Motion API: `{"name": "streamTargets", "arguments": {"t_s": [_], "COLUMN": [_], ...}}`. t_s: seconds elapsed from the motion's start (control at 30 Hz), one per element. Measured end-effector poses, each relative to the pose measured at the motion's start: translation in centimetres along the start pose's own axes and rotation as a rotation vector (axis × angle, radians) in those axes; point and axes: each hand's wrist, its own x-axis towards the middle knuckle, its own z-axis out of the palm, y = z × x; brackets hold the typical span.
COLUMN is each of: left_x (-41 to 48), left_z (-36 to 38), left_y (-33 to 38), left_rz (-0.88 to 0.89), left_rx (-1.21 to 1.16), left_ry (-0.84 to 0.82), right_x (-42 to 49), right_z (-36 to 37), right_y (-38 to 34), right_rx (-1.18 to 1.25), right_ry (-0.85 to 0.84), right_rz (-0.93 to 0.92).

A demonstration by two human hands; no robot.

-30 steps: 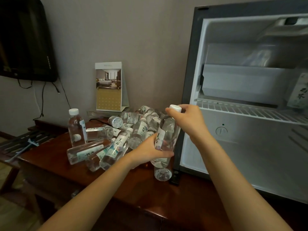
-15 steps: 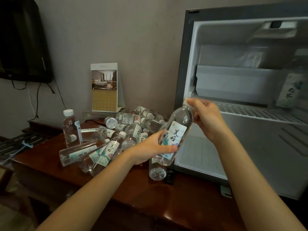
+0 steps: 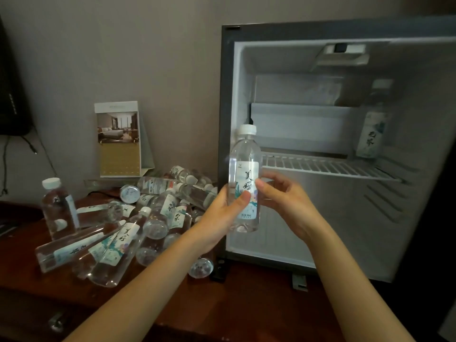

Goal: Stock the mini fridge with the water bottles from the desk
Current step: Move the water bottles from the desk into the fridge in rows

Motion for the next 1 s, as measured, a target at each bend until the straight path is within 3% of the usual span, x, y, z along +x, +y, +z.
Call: {"name": "streamTargets", "arguments": {"t_s": [0.3,0.53,0.7,0.9,1.0], "left_x": [6.1,10.8,14.5,17.8,18.8], "left_z": [6.9,12.5,14.3,14.0,13.7], "left_y": [2.7,2.9,3.5,3.2,3.2], "left_rz": [0.211,0.234,0.225,0.177,0.181], "left_rx": [-0.075,-0.15,-0.129,-0.001,0.125], "left_ry": [-0.024,-0.124,-0.097,-0.071,-0.091], "right_x": [-1.5,-1.3,1.4,4.6,5.2], "right_z": [-5.4,-10.0,-12.3,-13.8,-14.3], "right_y": [-3.0,-3.9,-3.5,-1.5,-0.7], "right_rx": [-0.123,-0.266,-0.292,-0.337,-0.416], "right_ry": [0.113,0.297,0.374,0.45,0.568], "right_rz": [-0.298,-0.341,-0.372,-0.343,-0.32]}}
